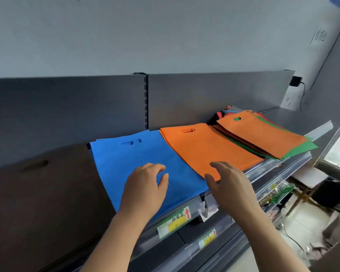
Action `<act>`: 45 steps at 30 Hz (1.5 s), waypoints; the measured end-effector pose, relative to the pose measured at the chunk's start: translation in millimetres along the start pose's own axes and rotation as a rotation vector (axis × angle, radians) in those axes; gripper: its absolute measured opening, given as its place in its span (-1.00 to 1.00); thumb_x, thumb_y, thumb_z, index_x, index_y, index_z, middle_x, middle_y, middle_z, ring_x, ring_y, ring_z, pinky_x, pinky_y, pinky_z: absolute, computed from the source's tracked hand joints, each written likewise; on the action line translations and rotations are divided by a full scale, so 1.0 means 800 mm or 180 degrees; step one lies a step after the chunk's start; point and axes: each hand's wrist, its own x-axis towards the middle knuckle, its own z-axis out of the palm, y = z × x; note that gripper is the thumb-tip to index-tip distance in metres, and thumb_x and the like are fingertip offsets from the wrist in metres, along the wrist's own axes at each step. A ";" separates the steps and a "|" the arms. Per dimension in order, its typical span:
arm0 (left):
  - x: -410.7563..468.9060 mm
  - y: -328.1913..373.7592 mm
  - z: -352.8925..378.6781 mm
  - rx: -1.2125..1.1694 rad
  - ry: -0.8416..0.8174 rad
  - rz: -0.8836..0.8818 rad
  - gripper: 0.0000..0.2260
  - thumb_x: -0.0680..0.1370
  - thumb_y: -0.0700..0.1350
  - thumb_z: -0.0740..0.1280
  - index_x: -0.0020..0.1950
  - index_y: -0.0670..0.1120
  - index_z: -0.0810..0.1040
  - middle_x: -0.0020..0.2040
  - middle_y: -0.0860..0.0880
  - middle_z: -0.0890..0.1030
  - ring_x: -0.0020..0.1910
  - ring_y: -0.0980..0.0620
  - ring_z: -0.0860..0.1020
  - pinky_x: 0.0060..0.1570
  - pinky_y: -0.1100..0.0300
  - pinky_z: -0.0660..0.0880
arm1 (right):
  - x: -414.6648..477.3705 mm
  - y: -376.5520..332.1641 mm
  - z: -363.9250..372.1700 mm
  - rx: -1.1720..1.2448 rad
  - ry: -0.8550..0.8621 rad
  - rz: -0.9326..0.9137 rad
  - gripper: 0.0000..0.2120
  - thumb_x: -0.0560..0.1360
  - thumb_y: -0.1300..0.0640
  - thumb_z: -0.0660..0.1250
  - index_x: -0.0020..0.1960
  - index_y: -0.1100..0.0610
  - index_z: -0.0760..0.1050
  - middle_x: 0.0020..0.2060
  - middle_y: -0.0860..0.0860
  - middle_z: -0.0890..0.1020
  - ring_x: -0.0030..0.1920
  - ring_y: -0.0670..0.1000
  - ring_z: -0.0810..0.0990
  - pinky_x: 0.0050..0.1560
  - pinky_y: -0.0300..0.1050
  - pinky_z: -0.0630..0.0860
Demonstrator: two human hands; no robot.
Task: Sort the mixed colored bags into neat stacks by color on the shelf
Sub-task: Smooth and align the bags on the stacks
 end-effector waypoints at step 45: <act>0.253 0.288 0.380 -0.1295 0.0159 -0.1811 -0.60 0.52 -0.21 0.34 0.34 -0.12 0.35 0.00 0.06 0.49 -0.17 0.10 0.51 -0.32 0.29 0.41 | 0.300 0.497 -0.045 0.0022 -0.0428 -0.0063 -0.74 0.59 0.04 0.10 0.02 0.14 0.50 -0.01 0.02 0.54 0.07 0.11 0.51 0.09 -0.02 0.44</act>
